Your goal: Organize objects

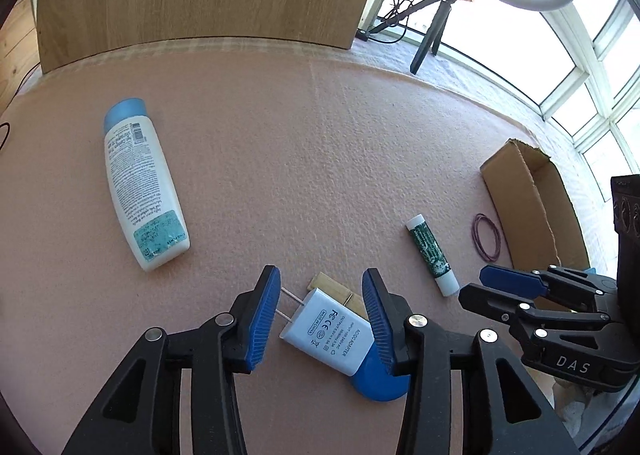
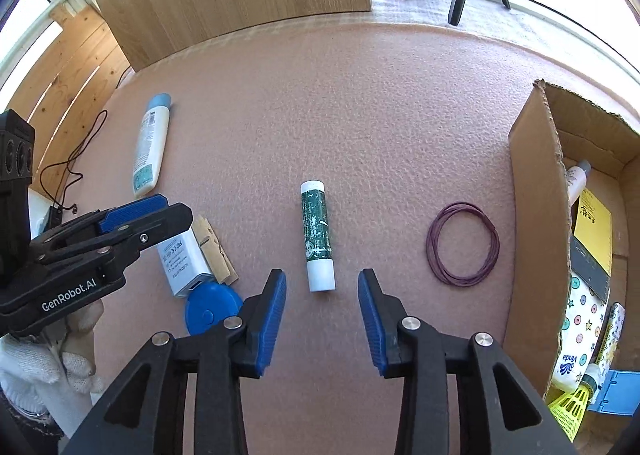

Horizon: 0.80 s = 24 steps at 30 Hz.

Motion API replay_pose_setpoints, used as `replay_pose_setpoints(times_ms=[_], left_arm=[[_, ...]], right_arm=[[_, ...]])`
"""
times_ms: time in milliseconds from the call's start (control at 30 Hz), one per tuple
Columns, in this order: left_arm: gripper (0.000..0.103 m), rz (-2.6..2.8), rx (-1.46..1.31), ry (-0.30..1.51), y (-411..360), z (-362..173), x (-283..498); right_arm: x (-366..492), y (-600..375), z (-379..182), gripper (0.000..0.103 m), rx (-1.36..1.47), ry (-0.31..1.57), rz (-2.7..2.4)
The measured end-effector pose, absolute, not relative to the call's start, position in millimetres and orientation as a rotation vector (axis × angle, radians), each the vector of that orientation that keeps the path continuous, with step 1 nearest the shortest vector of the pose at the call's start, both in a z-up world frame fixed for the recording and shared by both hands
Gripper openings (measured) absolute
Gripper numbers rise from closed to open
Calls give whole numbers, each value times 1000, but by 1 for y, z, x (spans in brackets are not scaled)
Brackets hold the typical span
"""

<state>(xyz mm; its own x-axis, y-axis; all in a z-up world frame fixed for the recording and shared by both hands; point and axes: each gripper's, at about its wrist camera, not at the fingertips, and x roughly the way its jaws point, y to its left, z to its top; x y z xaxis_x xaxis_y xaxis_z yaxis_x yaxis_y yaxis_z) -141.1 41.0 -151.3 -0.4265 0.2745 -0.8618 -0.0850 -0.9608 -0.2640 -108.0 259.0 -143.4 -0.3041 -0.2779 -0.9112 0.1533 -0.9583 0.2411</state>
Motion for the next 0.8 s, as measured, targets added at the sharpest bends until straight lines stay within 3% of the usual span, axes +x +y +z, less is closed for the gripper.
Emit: replay_pose_setpoints(times_ms=[333,700,800], left_arm=[[49,2517,-1576,-49,63,-161,-132],[49,2526,-1610,-92,29,-163,-114],[49,2539,-1598,-132,20,-159,-113]], right_arm=[[-86,247,-144,34,1660,-241,-2325],[-83,220,-149,34,1646,-168,-2268],[-84,203,-153,40,1636,-95,-2263]])
